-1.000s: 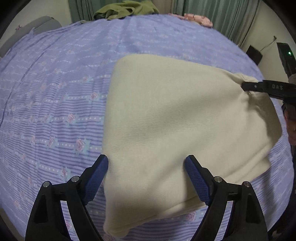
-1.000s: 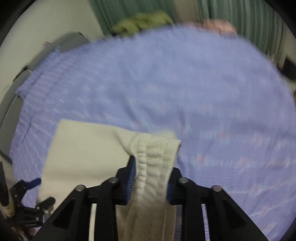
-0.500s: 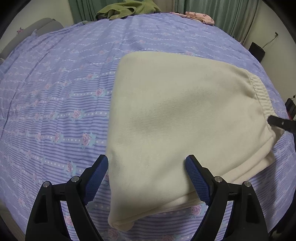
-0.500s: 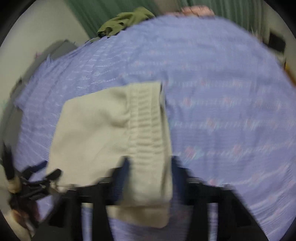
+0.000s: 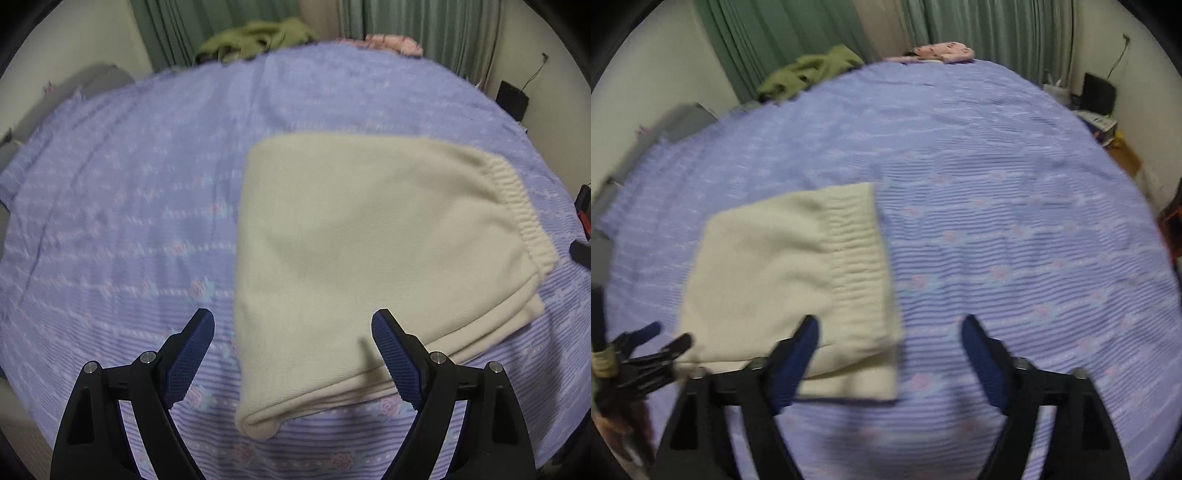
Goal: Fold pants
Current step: 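Open both grippers and withdraw from the folded trousers, then grasp the waistband edge with the right gripper while the left gripper grasps the bundle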
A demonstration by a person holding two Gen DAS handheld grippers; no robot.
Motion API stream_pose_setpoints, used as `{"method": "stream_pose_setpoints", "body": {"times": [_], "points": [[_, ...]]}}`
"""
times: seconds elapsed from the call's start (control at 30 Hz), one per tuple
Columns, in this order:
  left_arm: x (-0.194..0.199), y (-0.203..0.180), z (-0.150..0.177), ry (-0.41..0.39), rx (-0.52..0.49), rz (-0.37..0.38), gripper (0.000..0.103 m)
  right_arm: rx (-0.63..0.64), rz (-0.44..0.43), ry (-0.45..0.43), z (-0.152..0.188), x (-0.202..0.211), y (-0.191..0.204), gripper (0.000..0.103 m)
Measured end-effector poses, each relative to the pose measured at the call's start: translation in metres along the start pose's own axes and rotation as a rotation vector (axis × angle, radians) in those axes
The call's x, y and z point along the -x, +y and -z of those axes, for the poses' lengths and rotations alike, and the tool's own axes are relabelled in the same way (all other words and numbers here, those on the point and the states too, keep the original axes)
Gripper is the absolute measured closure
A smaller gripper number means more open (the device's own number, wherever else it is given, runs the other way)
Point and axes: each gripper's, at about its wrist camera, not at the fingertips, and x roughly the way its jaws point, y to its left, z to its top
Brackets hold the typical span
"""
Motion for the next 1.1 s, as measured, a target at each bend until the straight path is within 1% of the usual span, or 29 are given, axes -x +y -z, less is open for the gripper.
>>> {"method": "stream_pose_setpoints", "body": {"times": [0.07, 0.17, 0.23, 0.27, 0.33, 0.37, 0.4, 0.5, 0.57, 0.63, 0.67, 0.7, 0.77, 0.83, 0.93, 0.97, 1.0, 1.03, 1.07, 1.1], "points": [[0.006, -0.002, -0.003, -0.018, 0.006, 0.005, 0.014, -0.058, -0.057, -0.002, 0.011, -0.006, 0.0, 0.013], [0.004, -0.002, -0.006, -0.02, 0.016, 0.012, 0.014, -0.176, -0.112, 0.02, 0.023, -0.029, -0.01, 0.013], [0.003, 0.001, -0.003, -0.018, 0.022, 0.01, 0.014, -0.284, -0.159, 0.032, 0.024, -0.053, -0.023, 0.013], [0.002, 0.0, -0.003, -0.018, 0.026, 0.01, 0.014, -0.348, -0.204, 0.038, 0.024, -0.065, -0.032, 0.013], [0.0, -0.003, -0.005, -0.015, 0.028, 0.012, 0.014, -0.425, -0.259, 0.057, 0.027, -0.079, -0.042, 0.013], [-0.001, -0.004, -0.005, -0.018, 0.025, 0.012, 0.014, -0.461, -0.299, 0.063, 0.027, -0.086, -0.046, 0.013], [-0.003, -0.003, -0.005, -0.019, 0.022, 0.012, 0.014, -0.475, -0.33, 0.062, 0.027, -0.091, -0.046, 0.013], [-0.007, -0.006, -0.009, -0.017, 0.016, 0.018, 0.014, -0.498, -0.391, 0.089, 0.034, -0.107, -0.047, 0.013], [-0.009, -0.008, -0.011, -0.017, 0.014, 0.025, 0.014, -0.515, -0.445, 0.122, 0.039, -0.115, -0.047, 0.012], [-0.01, -0.01, -0.012, -0.02, 0.009, 0.028, 0.014, -0.514, -0.488, 0.12, 0.044, -0.114, -0.047, 0.012], [-0.012, -0.011, -0.012, -0.019, 0.005, 0.03, 0.014, -0.523, -0.512, 0.12, 0.045, -0.115, -0.048, 0.01], [-0.014, -0.013, -0.012, -0.016, 0.003, 0.031, 0.014, -0.53, -0.526, 0.128, 0.044, -0.117, -0.048, 0.01], [-0.017, -0.016, -0.013, -0.011, 0.005, 0.034, 0.014, -0.534, -0.546, 0.172, 0.041, -0.132, -0.048, 0.01], [-0.02, -0.015, -0.015, -0.003, 0.02, 0.041, 0.014, -0.543, -0.59, 0.209, 0.033, -0.151, -0.044, 0.01], [-0.023, -0.009, -0.017, 0.01, 0.056, 0.055, 0.014, -0.541, -0.597, 0.254, 0.023, -0.156, -0.034, 0.01], [-0.024, -0.006, -0.018, 0.012, 0.069, 0.06, 0.014, -0.527, -0.641, 0.239, 0.019, -0.144, -0.028, 0.011], [-0.026, -0.002, -0.018, 0.015, 0.081, 0.064, 0.014, -0.51, -0.679, 0.2, 0.015, -0.132, -0.023, 0.013], [-0.027, 0.001, -0.018, 0.017, 0.089, 0.068, 0.014, -0.493, -0.685, 0.169, 0.009, -0.125, -0.018, 0.016], [-0.029, 0.005, -0.018, 0.022, 0.102, 0.074, 0.014, -0.451, -0.657, 0.135, 0.004, -0.117, -0.01, 0.018], [-0.03, 0.009, -0.019, 0.029, 0.118, 0.076, 0.014, -0.442, -0.627, 0.137, 0.003, -0.119, -0.006, 0.018]]}}
